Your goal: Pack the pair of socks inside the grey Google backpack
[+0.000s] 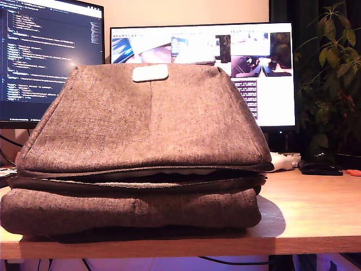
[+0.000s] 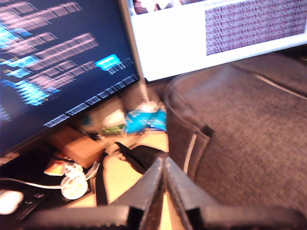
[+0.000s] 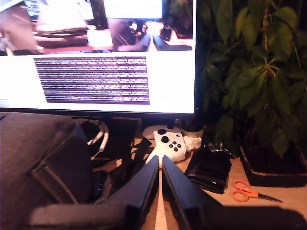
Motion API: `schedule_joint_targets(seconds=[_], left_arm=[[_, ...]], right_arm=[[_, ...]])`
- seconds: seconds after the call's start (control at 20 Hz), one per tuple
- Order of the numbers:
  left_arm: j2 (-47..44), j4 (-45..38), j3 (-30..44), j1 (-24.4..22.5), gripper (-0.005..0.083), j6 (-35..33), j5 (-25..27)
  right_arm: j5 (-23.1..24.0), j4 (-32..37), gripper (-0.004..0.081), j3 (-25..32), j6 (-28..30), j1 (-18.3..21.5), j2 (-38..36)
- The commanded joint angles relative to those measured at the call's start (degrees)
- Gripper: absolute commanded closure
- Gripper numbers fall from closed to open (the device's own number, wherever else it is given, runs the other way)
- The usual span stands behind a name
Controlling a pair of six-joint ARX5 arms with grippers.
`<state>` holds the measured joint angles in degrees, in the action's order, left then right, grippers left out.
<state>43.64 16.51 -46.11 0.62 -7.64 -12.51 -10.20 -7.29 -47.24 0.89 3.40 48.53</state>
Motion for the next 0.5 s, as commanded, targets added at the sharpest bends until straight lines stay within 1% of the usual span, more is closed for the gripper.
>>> schedule_joint_targets(seconds=[0.0,0.1,0.3,0.4,0.45], left_arm=[[-4.2,-1.6,3.5,-0.2,0.0795,2.8,0.1],[-7.8,-1.2,5.6,-0.2,0.0795,3.4,1.2],[-12.9,-0.3,6.1,-0.2,0.0796,6.8,2.4],[-14.1,0.2,6.0,-0.2,0.0796,7.3,2.4],[-14.1,1.6,6.0,-0.2,0.0795,7.3,2.4]], right_arm=[[-0.3,-0.5,0.078,1.5,0.1,0.0,-2.2],[-0.3,-2.3,0.078,1.9,0.2,0.0,-4.2],[0.3,-3.3,0.078,2.1,1.7,0.0,-7.9],[0.2,-4.6,0.078,2.0,0.0,0.0,-9.1],[0.3,-5.6,0.078,2.0,0.0,0.0,-9.2]])
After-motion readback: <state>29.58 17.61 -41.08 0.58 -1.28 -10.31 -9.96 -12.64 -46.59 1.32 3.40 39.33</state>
